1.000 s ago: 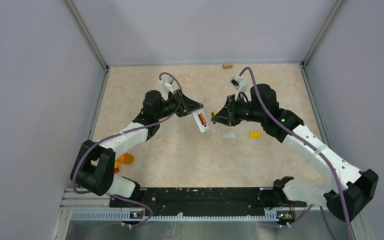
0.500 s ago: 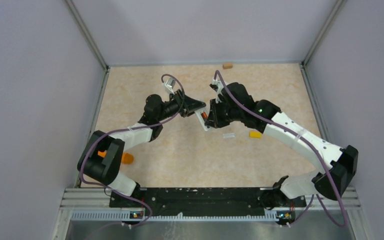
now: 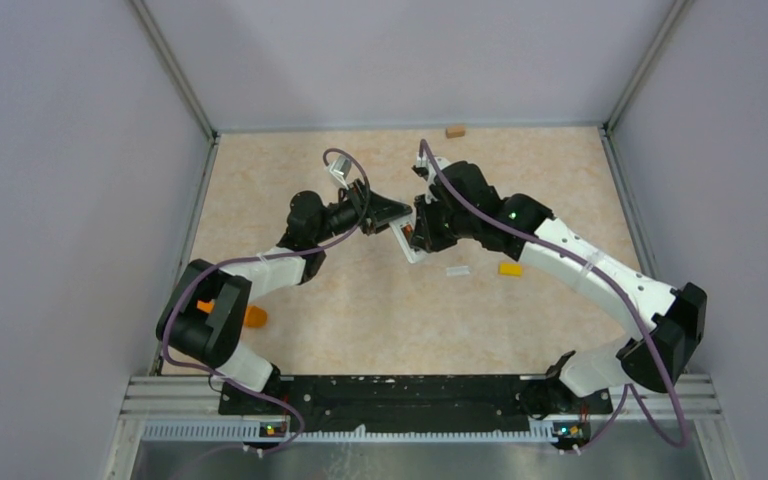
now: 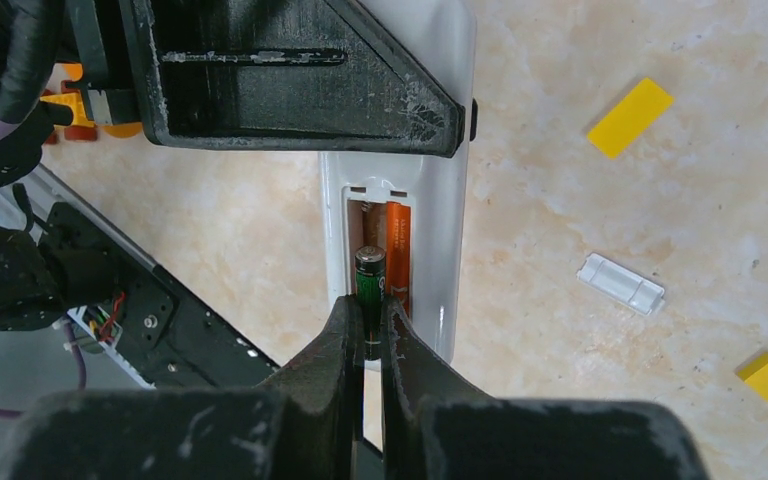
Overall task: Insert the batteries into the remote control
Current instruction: Load the battery into the remote control.
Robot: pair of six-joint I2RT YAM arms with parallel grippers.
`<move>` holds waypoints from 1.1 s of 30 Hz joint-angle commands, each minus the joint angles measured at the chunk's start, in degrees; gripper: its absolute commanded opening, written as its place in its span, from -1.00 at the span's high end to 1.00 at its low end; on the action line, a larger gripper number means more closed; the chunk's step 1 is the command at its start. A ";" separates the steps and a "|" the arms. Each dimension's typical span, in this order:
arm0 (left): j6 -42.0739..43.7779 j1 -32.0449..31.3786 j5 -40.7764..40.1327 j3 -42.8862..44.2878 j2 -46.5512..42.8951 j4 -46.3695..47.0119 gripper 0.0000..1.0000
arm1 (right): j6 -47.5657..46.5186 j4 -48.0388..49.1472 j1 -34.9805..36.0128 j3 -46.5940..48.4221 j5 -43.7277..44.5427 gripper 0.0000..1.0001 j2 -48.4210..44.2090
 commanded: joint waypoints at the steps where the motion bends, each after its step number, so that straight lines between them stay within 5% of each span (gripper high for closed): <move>1: -1.28 -0.20 0.51 0.15 -0.34 4.97 1.00 | -1.40 0.87 1.12 2.77 -0.72 0.90 0.84; 7: -1.46 -0.18 0.50 0.08 -0.33 4.91 1.00 | -1.67 1.92 1.17 2.19 -0.98 0.59 0.32; 19: -3.74 -0.12 0.77 0.17 0.15 5.26 1.00 | 0.51 4.82 1.18 1.13 1.72 0.53 -1.50; 22: -7.44 -0.11 1.19 0.33 0.45 6.86 1.00 | 2.13 6.62 1.15 0.23 4.09 0.31 -3.59; 33: -23.94 0.38 -0.53 -1.78 -0.99 16.20 1.00 | 9.04 29.95 1.15 -16.26 8.68 -0.15 -23.88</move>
